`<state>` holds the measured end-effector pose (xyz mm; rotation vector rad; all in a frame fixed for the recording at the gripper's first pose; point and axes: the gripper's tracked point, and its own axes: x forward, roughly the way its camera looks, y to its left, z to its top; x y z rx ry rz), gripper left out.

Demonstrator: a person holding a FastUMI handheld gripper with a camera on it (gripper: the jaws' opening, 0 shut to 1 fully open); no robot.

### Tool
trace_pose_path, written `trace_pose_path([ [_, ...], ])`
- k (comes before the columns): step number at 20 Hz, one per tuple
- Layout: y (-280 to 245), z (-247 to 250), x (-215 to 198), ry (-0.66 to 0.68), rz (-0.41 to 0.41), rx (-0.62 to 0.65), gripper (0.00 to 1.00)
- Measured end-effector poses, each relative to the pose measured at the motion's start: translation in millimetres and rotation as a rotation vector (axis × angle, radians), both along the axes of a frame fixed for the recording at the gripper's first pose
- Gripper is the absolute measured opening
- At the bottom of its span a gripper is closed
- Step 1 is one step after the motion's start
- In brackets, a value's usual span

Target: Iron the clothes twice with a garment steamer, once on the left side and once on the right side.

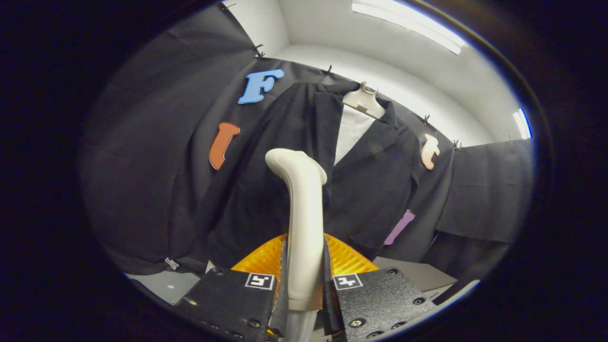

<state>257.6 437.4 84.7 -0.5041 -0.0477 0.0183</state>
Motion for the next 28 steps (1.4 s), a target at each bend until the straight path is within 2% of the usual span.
trace_pose_path([
  [8,-26.9,-73.8,-17.9,0.175,-0.032,-0.012,0.32],
  [20,-44.0,-159.1,-39.0,0.334,-0.046,-0.076,0.32],
  [28,-44.8,-188.1,-42.4,0.388,-0.043,-0.096,0.32],
])
